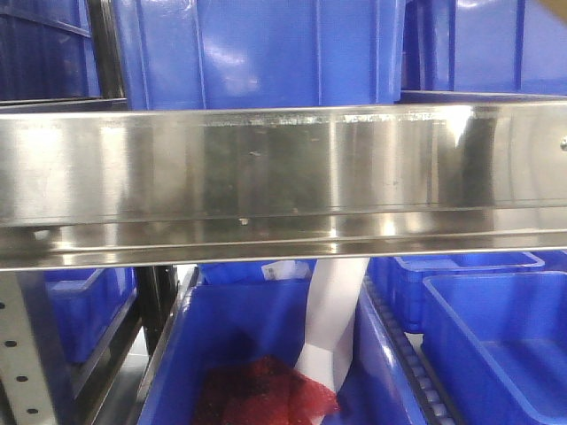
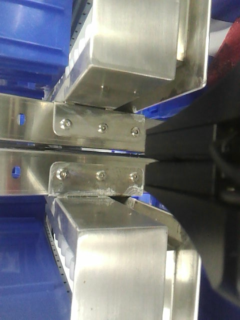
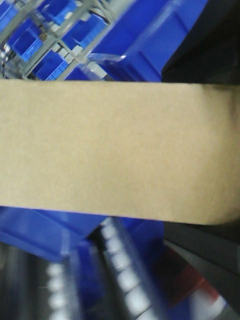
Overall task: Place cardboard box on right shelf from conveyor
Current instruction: 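Lower the box onto the shelf roller lane with the right gripper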
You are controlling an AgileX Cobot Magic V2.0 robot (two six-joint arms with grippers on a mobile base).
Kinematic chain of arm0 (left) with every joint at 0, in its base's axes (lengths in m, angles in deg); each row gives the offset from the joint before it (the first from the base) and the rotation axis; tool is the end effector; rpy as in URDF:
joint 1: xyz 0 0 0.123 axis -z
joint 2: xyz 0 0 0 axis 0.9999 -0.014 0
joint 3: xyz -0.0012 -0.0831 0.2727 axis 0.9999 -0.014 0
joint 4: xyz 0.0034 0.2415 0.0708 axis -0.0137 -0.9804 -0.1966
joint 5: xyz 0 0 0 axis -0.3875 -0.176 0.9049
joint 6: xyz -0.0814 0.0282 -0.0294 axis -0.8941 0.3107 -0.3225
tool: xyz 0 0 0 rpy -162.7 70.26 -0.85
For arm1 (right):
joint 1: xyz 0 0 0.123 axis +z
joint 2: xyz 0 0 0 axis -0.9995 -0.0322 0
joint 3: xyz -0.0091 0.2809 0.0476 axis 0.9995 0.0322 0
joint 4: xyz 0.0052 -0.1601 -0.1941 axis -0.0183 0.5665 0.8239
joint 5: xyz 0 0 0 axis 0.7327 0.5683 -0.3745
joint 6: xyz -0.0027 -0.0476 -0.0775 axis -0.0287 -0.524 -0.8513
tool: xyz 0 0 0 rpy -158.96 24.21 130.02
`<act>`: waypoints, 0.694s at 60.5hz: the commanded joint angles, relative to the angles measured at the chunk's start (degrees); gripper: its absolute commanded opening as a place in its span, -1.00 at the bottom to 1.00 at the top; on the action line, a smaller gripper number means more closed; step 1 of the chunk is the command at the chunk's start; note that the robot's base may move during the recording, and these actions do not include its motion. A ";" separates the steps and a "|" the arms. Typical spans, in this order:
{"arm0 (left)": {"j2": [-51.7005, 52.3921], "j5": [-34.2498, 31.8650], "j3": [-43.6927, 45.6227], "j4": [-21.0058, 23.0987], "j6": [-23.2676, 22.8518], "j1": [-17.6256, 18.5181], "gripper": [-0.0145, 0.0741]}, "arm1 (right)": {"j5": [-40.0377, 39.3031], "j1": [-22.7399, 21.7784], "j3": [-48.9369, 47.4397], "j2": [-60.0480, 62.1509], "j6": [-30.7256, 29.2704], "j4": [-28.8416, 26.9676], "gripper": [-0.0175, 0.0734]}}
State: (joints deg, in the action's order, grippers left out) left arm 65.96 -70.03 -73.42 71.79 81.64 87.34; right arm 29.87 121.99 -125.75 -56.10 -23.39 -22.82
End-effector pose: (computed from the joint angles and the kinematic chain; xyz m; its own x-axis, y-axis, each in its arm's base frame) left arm 0.0567 0.0010 0.1924 -0.0487 -0.0328 -0.9983 -0.0249 0.9992 -0.0317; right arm 0.1796 0.1010 0.4373 -0.0041 -0.6310 -0.7758 -0.4841 0.6801 -0.5506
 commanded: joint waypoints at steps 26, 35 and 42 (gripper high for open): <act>0.83 -4.84 -0.47 0.34 0.01 0.38 -0.94 | -17.99 1.03 -2.94 -18.55 -23.79 3.78 -0.16; 0.83 -4.84 -0.47 0.34 0.01 0.38 -0.94 | -19.82 1.37 -2.94 -22.90 -23.79 4.46 -0.16; 0.83 -4.84 -0.47 0.34 0.01 0.38 -0.93 | -19.87 1.37 -2.94 -25.27 -23.79 6.23 -0.16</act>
State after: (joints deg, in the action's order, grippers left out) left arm 65.96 -70.03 -73.42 71.79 81.64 87.34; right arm 15.19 123.43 -126.39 -81.99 -46.56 -19.26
